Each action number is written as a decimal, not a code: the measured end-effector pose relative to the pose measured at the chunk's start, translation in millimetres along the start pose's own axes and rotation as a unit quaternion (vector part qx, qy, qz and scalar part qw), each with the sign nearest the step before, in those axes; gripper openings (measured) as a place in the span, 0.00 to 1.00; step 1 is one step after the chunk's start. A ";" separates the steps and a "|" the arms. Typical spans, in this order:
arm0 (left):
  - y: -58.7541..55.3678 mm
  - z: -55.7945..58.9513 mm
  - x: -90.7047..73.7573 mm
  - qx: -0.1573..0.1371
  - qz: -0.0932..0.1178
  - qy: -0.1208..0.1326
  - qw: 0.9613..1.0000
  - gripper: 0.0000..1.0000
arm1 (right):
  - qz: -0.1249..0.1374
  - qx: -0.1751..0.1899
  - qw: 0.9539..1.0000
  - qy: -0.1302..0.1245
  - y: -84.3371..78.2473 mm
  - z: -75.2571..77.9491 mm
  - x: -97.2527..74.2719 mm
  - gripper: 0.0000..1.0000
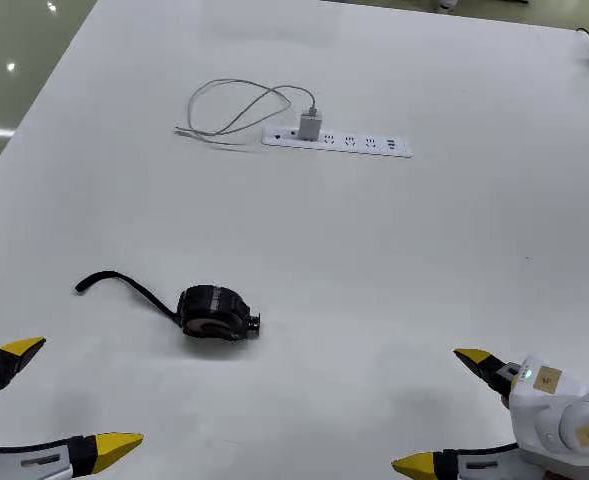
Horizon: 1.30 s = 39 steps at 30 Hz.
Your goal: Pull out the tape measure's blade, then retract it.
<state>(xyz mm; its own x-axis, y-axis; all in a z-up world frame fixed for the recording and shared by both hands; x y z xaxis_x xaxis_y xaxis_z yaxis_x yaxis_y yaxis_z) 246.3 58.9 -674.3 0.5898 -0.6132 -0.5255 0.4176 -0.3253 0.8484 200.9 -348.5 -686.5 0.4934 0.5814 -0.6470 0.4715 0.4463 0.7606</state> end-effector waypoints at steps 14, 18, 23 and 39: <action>0.1 0.3 1.9 -0.001 0.000 -0.002 1.000 0.99 | 0.000 0.001 1.000 -0.001 0.6 0.1 0.1 0.98; 0.1 0.5 2.2 0.000 0.000 -0.002 1.000 0.99 | 0.000 0.001 1.000 -0.001 0.7 -0.2 0.7 0.98; 2.2 -1.0 3.1 0.001 0.004 0.002 1.000 0.99 | -0.002 -0.001 1.000 0.002 0.2 -0.4 1.4 0.98; 10.9 6.6 6.6 0.005 0.019 0.006 1.000 0.95 | -0.004 -0.008 1.000 0.006 4.6 0.4 0.6 0.98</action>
<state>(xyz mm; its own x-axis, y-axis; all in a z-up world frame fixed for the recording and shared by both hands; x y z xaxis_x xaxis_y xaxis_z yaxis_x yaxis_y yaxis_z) 250.2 46.6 -668.1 0.6143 -0.6162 -0.4929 0.3879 -0.3081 0.8687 203.7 -346.3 -683.5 0.4807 0.5851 -0.6532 0.4639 0.4624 0.7556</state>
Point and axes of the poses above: the centre of the closed fingertips' face, and the gripper's own axes: x roughly forward along the fingers, z roughly to its right, y roughly out of its top, the point moved 6 cm from there along -x, roughly backward along the fingers, and after that the axes turned 4 degrees about z, right-handed, at the moved point
